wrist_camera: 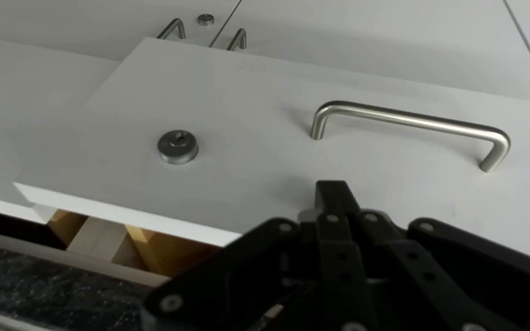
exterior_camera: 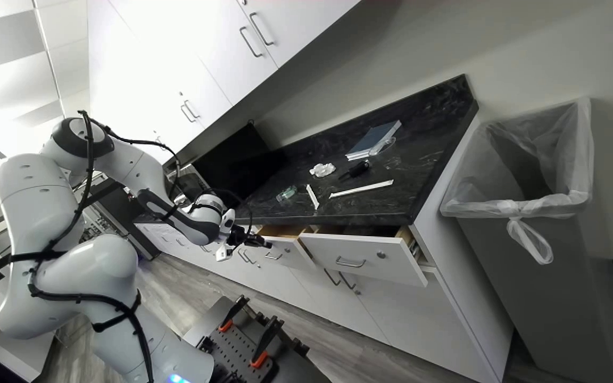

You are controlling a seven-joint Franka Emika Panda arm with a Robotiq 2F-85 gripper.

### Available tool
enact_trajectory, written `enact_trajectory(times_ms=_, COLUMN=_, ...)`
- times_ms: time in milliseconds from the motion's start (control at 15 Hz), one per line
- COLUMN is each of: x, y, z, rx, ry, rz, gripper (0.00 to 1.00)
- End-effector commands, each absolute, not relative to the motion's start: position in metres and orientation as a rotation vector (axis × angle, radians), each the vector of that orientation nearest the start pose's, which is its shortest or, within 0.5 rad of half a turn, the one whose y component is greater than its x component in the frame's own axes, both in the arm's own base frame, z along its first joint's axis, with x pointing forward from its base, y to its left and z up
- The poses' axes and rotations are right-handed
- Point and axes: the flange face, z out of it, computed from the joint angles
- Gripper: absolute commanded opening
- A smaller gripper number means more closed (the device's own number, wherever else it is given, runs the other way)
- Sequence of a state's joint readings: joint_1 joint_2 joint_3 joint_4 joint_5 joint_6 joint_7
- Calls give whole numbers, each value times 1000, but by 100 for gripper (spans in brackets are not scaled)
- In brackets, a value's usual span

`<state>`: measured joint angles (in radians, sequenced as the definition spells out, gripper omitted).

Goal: Remove the tape from the open drawer and place it on the countertop then close the open drawer

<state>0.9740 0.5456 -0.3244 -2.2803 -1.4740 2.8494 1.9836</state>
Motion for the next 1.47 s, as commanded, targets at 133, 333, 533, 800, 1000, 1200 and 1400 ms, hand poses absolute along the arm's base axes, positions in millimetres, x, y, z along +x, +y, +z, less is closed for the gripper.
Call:
enact_trajectory(times_ms=133, x=410, y=299, z=111, rx=-3233, ry=-198, rz=-913, gripper=2)
enact_trajectory(times_ms=333, x=425, y=295, z=110, rx=-3237, ry=-185, rz=-921, gripper=2)
enact_trajectory(times_ms=533, x=428, y=301, z=112, rx=-3220, ry=-193, rz=-917, gripper=2)
enact_trajectory(times_ms=800, x=397, y=323, z=137, rx=-3159, ry=-231, rz=-905, gripper=2)
enact_trajectory(times_ms=1000, x=350, y=338, z=170, rx=-3084, ry=-206, rz=-783, gripper=2)
enact_trajectory(times_ms=1200, x=307, y=338, z=199, rx=-3098, ry=-98, rz=-698, gripper=2)
enact_trajectory(times_ms=1400, x=277, y=327, z=229, rx=-3134, ry=-1, rz=-608, gripper=2)
